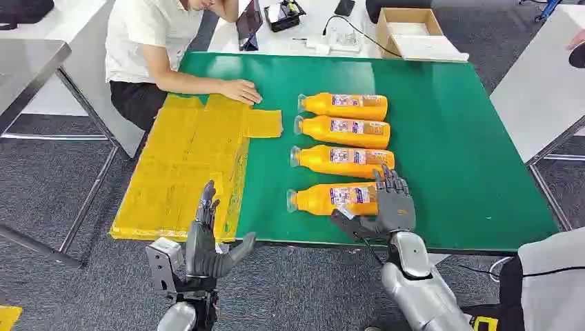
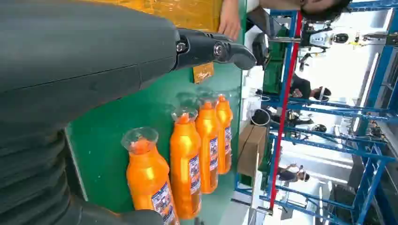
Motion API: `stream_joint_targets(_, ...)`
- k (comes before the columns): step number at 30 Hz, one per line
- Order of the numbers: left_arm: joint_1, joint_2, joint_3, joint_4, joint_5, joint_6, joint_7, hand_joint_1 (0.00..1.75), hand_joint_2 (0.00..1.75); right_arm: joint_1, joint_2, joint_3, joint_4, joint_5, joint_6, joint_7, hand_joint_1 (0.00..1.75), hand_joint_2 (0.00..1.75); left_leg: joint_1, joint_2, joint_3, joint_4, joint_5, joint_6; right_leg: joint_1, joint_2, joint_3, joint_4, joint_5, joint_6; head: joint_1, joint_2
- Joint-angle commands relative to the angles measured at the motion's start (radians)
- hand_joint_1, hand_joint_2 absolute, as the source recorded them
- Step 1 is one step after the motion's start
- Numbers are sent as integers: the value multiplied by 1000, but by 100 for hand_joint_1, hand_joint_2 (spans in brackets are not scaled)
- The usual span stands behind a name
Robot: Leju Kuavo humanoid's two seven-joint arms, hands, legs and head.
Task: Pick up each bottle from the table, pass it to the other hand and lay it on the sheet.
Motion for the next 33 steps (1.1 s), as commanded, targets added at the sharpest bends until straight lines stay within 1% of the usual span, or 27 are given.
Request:
stream_joint_targets(1, -36, 0, 12, 63, -3, -9, 14, 0, 175, -153, 8, 53, 233, 12, 119, 31, 0, 175, 0, 1, 2, 0, 0, -1, 0, 1, 2, 0, 0, -1, 0, 0)
stream_joint_targets(3, -38, -1, 12, 66, -3, -9, 14, 0, 175, -168, 14, 57, 263, 10, 145, 32, 0, 175, 1, 2, 5, -1, -2, -2, 1, 2, 5, -1, -1, -3, 0, 0)
stream_joint_targets(4, -39, -1, 13, 68, -3, -10, 15, 0, 175, -181, 20, 59, 291, 8, 176, 42, 0, 175, 1, 2, 4, -1, -1, -1, 1, 2, 4, -1, 0, -2, 0, 0)
stream_joint_targets(5, -41, -1, 13, 71, -3, -11, 16, 0, 175, -194, 21, 61, 317, 8, 197, 58, 0, 175, 0, 3, 6, -1, -1, -2, 1, 2, 5, -1, -1, -3, 0, 0)
stream_joint_targets(8, -49, -3, 8, 83, -3, -12, 16, 0, 175, -221, 19, 55, 376, -4, 189, 56, 0, 175, 0, 2, 5, -1, -1, -1, 1, 1, 4, -1, -1, -2, 0, 0)
stream_joint_targets(9, -52, -3, 6, 84, -3, -13, 16, 0, 175, -228, 23, 52, 389, -6, 174, 45, 0, 175, 1, 2, 7, -1, -1, -1, 1, 2, 6, -1, -1, -3, 0, 0)
stream_joint_targets(11, -53, -2, 4, 84, -3, -13, 16, 0, 175, -232, 27, 55, 391, -5, 167, 36, 0, 175, 0, 1, 4, -1, 0, 0, 0, 0, 3, -1, 0, -1, 0, 0)
stream_joint_targets(12, -53, -2, 3, 83, -3, -14, 16, 0, 175, -233, 28, 56, 392, -6, 166, 29, 0, 175, 1, 0, 6, -1, 0, -1, 1, 0, 5, -1, -1, -2, 0, 0)
stream_joint_targets(13, -53, -1, 3, 83, -3, -14, 16, 0, 175, -236, 32, 59, 394, -4, 171, 28, 0, 175, 0, 1, 4, -1, 0, -1, 1, 1, 4, -1, 0, -1, 0, 0)
stream_joint_targets(14, -53, 1, 1, 83, -3, -15, 16, 0, 175, -241, 37, 66, 397, -7, 192, 5, 0, 175, 1, 1, 6, -1, 0, -1, 1, 1, 6, -1, 0, -2, 0, 0)
stream_joint_targets(15, -53, 3, -1, 82, -3, -15, 16, 0, 175, -243, 39, 69, 397, -13, 201, -13, 0, 175, 0, 1, 5, -1, 0, -1, 0, 1, 5, -1, 0, -2, 0, 0)
stream_joint_targets(16, -53, 3, -1, 82, -3, -15, 16, 0, 175, -243, 39, 69, 397, -13, 201, -13, 0, 175, 1, 2, 6, -1, -1, -1, 1, 2, 5, -1, 0, -2, 0, 0)
stream_joint_targets(17, -52, 4, -2, 82, -3, -16, 16, 0, 175, -245, 40, 72, 397, -14, 204, -18, 148, 175, 0, 2, 5, -1, 0, -1, 1, 2, 4, -1, 0, -2, 0, 0)
stream_joint_targets(18, -53, 5, -4, 82, -1, -17, 16, 0, 175, -246, 43, 69, 403, -38, 230, -49, 173, 175, 1, 2, 6, -1, -1, -1, 1, 1, 6, -1, -1, -2, 0, 0)
stream_joint_targets(22, -53, 5, -5, 83, 1, -17, 15, 0, 175, -241, 44, 68, 405, -49, 236, -60, 175, 175, 1, 1, 7, -1, -1, -1, 1, 0, 7, -1, -1, -3, 0, 0)
stream_joint_targets(23, -53, 5, -6, 83, 2, -17, 15, 0, 175, -240, 43, 74, 406, -50, 242, -70, 175, 175, 0, 1, 5, -1, 0, -1, 0, 1, 5, -1, 0, -1, 0, 0)
stream_joint_targets(27, -54, 11, -12, 82, 11, -19, 12, 0, 175, -209, 44, 93, 395, -92, 226, -147, 175, 175, 1, 1, 7, -1, 0, -1, 1, 0, 6, -1, -1, -2, 0, 0)
stream_joint_targets(29, -59, 12, -11, 85, 16, -19, 10, 0, 175, -197, 46, 110, 398, -89, 209, -167, 175, 175, 1, 0, 7, -2, 0, -1, 1, -1, 7, -2, -1, -2, 0, 0)
stream_joint_targets(31, -65, 13, -12, 88, 22, -21, 8, 0, 175, -182, 51, 100, 409, -128, 229, -199, 175, 175, 2, 1, 10, -2, -1, -2, 2, 0, 9, -3, -1, -3, 0, 0)
stream_joint_targets(33, -66, 14, -12, 89, 23, -21, 8, 0, 175, -171, 50, 101, 410, -131, 223, -204, 175, 175, 2, 1, 11, -2, -1, -2, 2, 0, 10, -3, -1, -3, 0, 0)
